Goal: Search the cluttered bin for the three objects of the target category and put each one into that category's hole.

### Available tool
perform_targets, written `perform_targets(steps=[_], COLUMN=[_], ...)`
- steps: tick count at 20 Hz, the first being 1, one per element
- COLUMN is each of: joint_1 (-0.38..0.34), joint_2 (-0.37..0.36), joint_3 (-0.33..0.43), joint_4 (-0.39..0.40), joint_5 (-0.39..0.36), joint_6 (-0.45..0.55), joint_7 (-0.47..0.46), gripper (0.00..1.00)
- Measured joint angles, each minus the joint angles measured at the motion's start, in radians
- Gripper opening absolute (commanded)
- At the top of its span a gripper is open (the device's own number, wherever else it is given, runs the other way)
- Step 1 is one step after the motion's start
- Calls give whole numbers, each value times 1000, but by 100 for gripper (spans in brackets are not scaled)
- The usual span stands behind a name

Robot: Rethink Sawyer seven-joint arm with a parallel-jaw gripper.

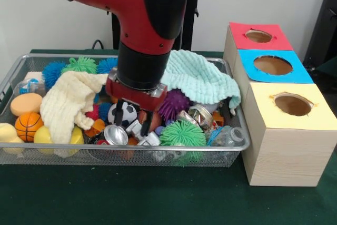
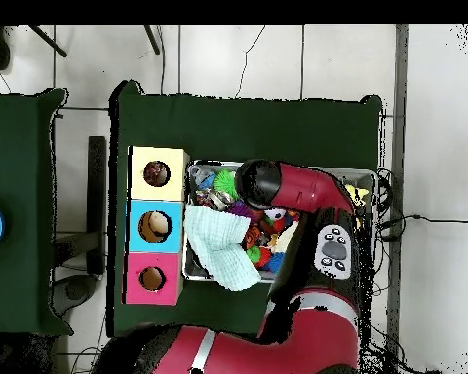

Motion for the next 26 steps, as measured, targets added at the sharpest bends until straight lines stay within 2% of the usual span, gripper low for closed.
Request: perform_targets(steps=[10,26], joint_1=[29,92], joint_2=[-18,-19], joint_3=[17,21], joint_4=[43,45], joint_5=[0,1], joint_6=[0,0], joint_7=[0,0], gripper=[100,100])
